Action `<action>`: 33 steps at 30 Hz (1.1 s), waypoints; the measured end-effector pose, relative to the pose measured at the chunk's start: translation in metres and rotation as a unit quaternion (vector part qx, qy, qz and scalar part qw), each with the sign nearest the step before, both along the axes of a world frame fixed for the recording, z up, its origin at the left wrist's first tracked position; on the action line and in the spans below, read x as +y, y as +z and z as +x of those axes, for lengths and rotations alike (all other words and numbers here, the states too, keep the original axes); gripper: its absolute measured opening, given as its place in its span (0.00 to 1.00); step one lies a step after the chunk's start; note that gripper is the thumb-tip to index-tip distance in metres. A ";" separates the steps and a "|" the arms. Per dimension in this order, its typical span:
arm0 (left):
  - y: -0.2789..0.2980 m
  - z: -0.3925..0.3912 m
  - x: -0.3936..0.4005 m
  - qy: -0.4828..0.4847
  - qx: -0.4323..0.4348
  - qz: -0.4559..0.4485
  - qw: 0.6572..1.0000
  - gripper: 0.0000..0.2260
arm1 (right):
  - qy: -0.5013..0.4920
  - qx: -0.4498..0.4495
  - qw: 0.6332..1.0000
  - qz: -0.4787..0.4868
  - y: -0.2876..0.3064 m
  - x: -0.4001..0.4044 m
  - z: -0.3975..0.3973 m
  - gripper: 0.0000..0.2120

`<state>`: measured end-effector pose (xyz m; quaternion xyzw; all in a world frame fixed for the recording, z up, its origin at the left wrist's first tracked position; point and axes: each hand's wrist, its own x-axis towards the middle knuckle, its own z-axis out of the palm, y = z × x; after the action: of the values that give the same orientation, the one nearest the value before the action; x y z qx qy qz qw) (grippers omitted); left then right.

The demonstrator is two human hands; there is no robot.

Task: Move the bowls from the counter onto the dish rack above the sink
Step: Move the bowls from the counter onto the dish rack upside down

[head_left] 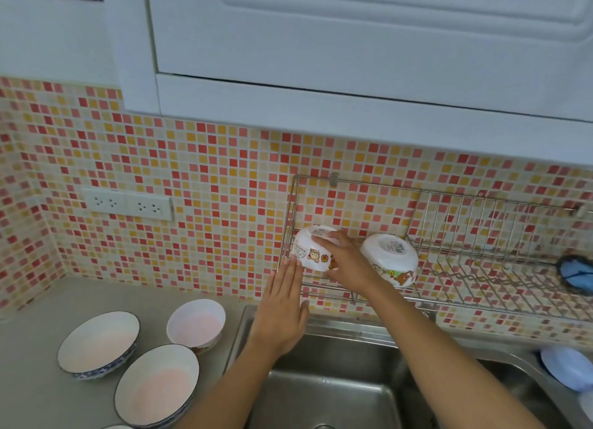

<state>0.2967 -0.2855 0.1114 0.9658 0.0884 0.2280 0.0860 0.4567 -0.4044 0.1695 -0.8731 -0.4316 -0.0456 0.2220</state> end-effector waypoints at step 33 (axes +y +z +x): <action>0.054 0.085 -0.008 0.054 0.071 -0.174 0.981 0.33 | -0.290 0.111 0.947 0.082 -0.002 -0.097 0.021 0.38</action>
<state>0.3820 -0.2932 0.1657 0.9436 0.1845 0.1445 0.2339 0.4778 -0.5010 0.1675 -0.9390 -0.1268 -0.0460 0.3164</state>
